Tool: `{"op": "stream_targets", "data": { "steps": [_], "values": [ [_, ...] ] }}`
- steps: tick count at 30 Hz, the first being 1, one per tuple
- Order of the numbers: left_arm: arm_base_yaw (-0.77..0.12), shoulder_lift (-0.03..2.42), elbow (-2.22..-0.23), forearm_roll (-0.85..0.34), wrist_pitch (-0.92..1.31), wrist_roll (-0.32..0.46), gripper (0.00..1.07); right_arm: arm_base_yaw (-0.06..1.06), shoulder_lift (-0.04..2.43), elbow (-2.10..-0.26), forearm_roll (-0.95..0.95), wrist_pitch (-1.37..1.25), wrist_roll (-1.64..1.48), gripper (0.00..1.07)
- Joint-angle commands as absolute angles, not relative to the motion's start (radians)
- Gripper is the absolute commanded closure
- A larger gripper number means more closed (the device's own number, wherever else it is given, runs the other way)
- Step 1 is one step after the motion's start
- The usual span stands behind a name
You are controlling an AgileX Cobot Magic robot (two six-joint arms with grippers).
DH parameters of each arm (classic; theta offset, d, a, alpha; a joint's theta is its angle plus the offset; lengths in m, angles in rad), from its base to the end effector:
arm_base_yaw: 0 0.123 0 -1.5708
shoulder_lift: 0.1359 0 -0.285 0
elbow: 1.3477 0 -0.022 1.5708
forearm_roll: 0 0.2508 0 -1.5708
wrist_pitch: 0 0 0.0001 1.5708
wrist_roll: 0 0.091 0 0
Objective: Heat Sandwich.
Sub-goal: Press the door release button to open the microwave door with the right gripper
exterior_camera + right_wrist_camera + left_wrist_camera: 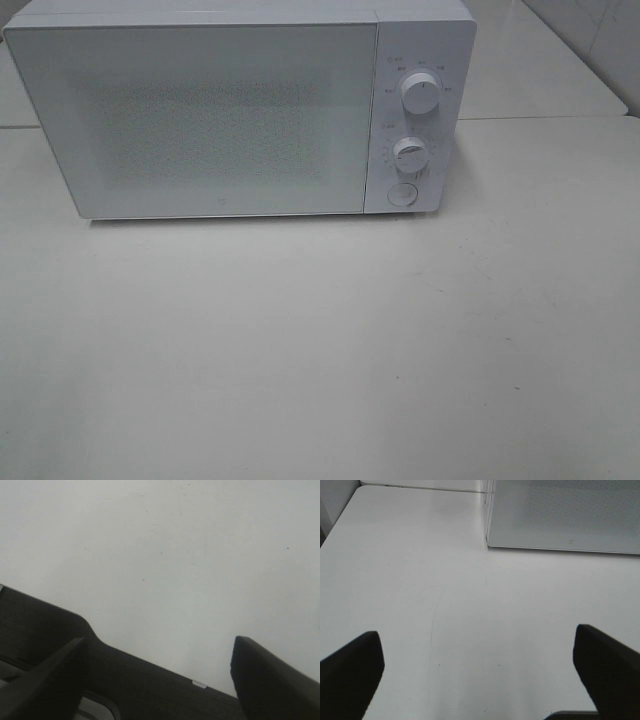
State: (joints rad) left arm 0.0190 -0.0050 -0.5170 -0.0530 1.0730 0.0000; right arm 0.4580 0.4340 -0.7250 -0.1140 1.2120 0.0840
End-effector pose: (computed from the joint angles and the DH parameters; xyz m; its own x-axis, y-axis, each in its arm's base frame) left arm -0.0081 -0.0044 0.2810 -0.4472 -0.0338 -0.8938 0.0113 0.9990 -0.0435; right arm 0.0454 0.0116 0.3229 -0.6787 -0.2860 -0.6765 -0.3459 0.9370 -0.0491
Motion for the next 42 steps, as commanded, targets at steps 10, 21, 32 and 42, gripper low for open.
{"op": "stream_targets", "data": {
  "steps": [10,21,32,42],
  "values": [
    [0.023,-0.023,-0.515,-0.053,1.070,0.000,0.10,0.266,0.170,-0.615,-0.132,1.198,0.065,0.31],
    [0.023,-0.023,-0.515,-0.053,1.070,0.000,0.10,0.055,-0.031,-0.535,-0.112,1.092,0.074,0.31],
    [0.023,-0.022,-0.515,-0.053,1.069,0.000,0.10,0.035,-0.032,-0.495,-0.086,0.997,0.054,0.31],
    [0.023,-0.022,-0.515,-0.053,1.069,0.000,0.10,0.038,-0.032,-0.495,-0.085,0.997,0.062,0.31]
  ]
}}
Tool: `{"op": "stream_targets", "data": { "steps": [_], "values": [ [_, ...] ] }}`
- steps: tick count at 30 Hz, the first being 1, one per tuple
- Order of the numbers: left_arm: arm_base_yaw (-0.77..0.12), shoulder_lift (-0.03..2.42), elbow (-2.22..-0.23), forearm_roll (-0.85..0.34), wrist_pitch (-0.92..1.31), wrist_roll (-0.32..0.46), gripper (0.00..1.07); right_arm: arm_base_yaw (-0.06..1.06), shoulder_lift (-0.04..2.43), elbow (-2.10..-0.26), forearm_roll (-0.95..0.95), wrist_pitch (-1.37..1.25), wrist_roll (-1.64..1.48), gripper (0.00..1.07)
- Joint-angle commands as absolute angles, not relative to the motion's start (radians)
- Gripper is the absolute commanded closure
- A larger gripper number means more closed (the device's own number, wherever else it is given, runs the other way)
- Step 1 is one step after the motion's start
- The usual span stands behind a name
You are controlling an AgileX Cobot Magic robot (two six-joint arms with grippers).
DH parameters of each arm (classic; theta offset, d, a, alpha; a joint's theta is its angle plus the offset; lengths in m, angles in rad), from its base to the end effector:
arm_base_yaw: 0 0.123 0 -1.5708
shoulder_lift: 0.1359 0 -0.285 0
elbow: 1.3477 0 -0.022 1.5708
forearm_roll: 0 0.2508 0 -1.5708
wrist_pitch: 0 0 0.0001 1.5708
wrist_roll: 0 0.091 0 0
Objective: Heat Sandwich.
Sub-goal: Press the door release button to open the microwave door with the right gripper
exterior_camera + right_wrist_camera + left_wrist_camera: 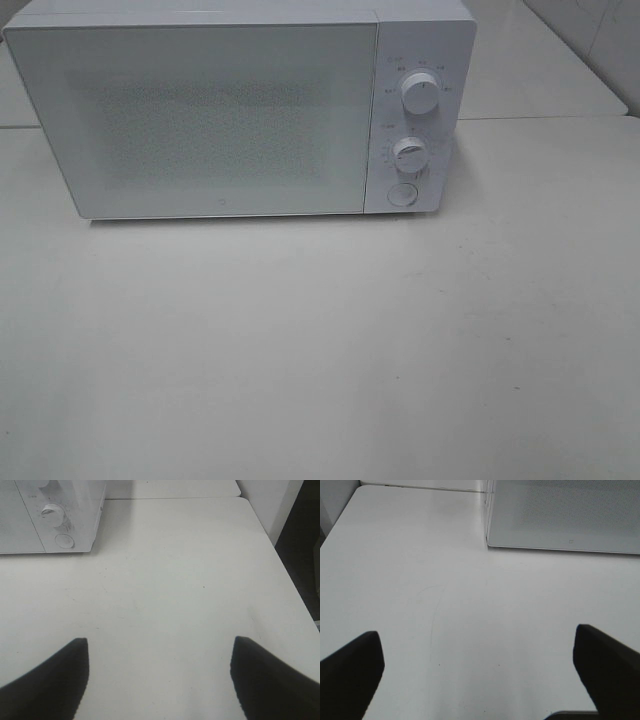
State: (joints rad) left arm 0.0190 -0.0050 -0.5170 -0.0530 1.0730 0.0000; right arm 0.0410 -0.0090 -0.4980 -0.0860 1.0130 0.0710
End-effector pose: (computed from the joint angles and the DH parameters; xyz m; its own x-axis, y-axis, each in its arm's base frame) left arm -0.0081 -0.0044 0.2810 -0.4472 -0.0338 -0.8938 0.0113 0.9990 -0.0435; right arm -0.0040 -0.0068 0.2808 -0.4040 0.0088 -0.9147 0.0360 0.9993 -0.0063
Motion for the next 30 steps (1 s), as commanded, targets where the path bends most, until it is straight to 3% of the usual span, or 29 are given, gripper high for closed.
{"op": "stream_targets", "data": {
  "steps": [1,8,30],
  "values": [
    [0.023,-0.022,-0.515,-0.053,1.069,0.000,0.10,0.038,-0.031,-0.497,-0.085,0.995,0.062,0.31],
    [0.023,-0.022,-0.515,-0.053,1.069,0.000,0.10,0.038,0.019,-0.538,-0.085,0.951,0.062,0.31],
    [0.023,-0.022,-0.515,-0.053,1.069,0.000,0.10,0.038,0.436,-0.537,-0.058,0.447,0.074,0.31]
  ]
}}
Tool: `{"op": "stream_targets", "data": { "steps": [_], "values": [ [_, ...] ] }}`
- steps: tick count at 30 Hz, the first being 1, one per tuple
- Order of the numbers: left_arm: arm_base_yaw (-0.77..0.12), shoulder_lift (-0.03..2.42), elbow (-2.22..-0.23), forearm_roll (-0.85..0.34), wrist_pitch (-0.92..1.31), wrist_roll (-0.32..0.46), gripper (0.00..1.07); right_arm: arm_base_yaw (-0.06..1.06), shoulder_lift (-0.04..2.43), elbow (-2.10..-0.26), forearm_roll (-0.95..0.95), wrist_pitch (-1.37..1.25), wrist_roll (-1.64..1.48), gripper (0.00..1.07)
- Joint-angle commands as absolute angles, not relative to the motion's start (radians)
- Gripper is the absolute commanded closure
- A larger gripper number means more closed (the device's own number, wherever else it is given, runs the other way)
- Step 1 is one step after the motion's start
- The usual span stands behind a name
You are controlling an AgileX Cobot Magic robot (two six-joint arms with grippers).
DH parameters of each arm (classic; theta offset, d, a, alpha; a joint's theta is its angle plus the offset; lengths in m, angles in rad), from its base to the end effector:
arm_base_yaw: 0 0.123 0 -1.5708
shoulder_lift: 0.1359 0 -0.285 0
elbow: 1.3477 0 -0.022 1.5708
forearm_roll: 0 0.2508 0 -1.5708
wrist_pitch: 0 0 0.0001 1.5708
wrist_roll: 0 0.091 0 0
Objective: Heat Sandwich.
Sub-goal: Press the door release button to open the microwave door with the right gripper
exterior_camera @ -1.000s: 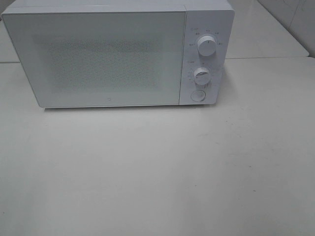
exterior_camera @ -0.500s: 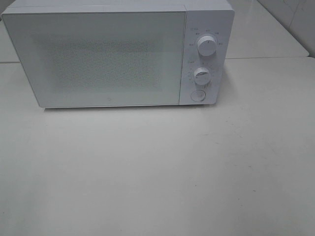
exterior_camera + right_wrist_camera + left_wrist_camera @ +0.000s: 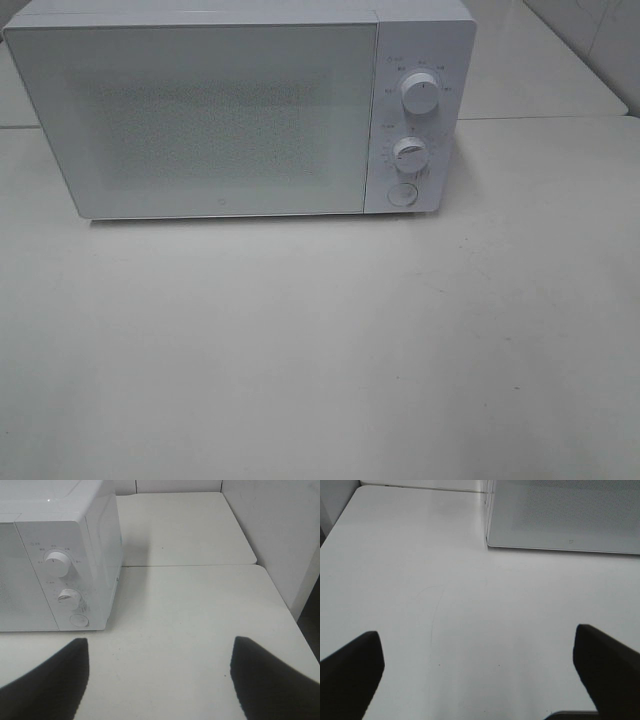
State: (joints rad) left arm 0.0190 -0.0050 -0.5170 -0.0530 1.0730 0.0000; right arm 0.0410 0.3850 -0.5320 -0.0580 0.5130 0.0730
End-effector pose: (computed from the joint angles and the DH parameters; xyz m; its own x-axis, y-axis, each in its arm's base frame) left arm -0.0081 -0.0044 0.2810 -0.4472 -0.0338 -0.8938 0.0113 0.9990 -0.0435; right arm 0.0791 0.0006 0.3194 -0.2745 0.0112 -0.9615 -0.0075 0.9999 0.0138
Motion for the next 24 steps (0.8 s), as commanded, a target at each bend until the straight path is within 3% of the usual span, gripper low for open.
{"op": "stream_targets", "data": {
  "steps": [1,11,17,24],
  "values": [
    [0.023,-0.022,-0.515,-0.053,1.069,0.000,0.10,0.038,0.461,-0.537,-0.058,0.425,0.074,0.31],
    [0.023,-0.022,-0.515,-0.053,1.069,0.000,0.10,0.038,0.707,-0.535,-0.059,0.127,0.075,0.31],
    [0.023,-0.022,-0.515,-0.053,1.069,0.000,0.10,0.038,0.832,-0.450,-0.059,-0.177,0.073,0.31],
    [0.023,-0.022,-0.515,-0.053,1.069,0.000,0.10,0.038,0.966,-0.397,-0.059,-0.354,0.065,0.31]
  ]
}}
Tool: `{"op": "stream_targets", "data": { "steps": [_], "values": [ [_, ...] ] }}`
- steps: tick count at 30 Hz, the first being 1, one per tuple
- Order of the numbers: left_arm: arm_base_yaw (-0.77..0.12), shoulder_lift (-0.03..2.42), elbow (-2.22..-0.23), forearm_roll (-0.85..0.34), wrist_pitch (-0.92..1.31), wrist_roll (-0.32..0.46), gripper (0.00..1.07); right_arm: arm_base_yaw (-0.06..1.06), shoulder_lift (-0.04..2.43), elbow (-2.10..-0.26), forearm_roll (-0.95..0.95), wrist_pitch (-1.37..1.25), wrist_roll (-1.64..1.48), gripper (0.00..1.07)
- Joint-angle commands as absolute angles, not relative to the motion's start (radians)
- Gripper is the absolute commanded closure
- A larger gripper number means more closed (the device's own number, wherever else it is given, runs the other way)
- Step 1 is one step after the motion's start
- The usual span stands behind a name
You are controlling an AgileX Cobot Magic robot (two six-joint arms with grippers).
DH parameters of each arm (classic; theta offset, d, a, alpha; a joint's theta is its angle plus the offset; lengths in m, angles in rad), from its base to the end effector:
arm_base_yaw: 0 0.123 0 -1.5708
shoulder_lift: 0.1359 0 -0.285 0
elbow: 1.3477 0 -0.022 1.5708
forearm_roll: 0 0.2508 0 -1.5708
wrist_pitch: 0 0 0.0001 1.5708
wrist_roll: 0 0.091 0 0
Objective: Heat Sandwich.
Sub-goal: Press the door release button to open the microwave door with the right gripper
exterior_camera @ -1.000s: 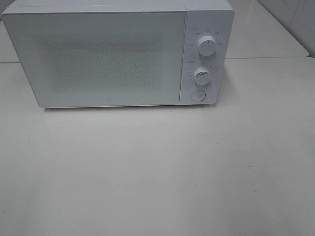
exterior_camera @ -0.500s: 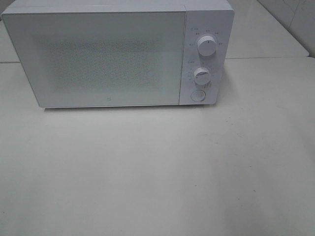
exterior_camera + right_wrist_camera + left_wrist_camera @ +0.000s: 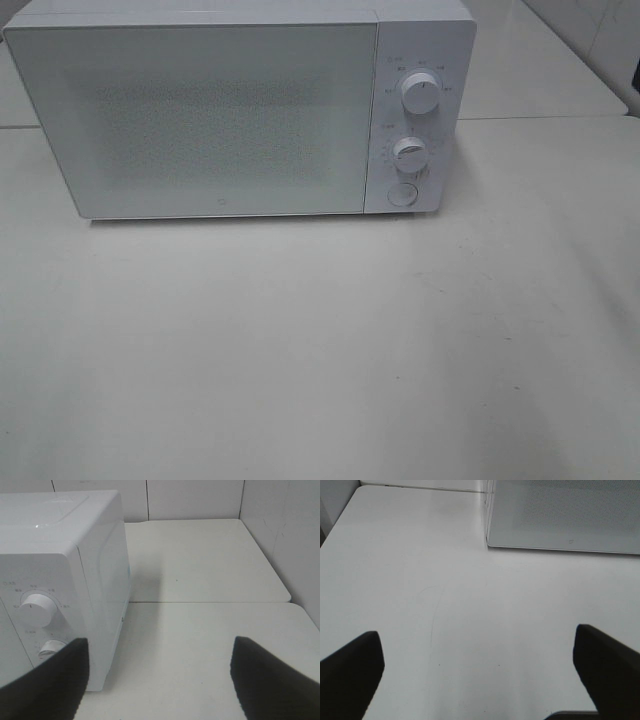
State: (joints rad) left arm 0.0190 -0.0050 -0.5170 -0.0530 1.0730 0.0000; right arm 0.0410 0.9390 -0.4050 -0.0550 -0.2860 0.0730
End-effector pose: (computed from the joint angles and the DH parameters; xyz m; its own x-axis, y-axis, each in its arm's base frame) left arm -0.0081 -0.0044 0.2810 -0.4472 -0.0338 -0.8938 0.0113 0.9990 -0.0435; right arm 0.1897 0.0092 0.2704 -0.1615 0.0136 -0.9868 -0.0530 0.9983 0.0225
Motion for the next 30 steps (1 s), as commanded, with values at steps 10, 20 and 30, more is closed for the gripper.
{"op": "stream_targets", "data": {
  "steps": [10,20,30],
  "values": [
    [0.023,-0.022,-0.515,-0.053,1.069,0.000,0.10,0.074,1.228,-0.315,0.044,-0.755,-0.017,0.31],
    [0.023,-0.022,-0.515,-0.053,1.069,0.000,0.10,0.328,1.433,-0.293,0.377,-1.014,-0.211,0.31],
    [0.023,-0.022,-0.515,-0.053,1.069,0.000,0.10,0.571,1.601,-0.303,0.627,-1.124,-0.239,0.31]
  ]
}}
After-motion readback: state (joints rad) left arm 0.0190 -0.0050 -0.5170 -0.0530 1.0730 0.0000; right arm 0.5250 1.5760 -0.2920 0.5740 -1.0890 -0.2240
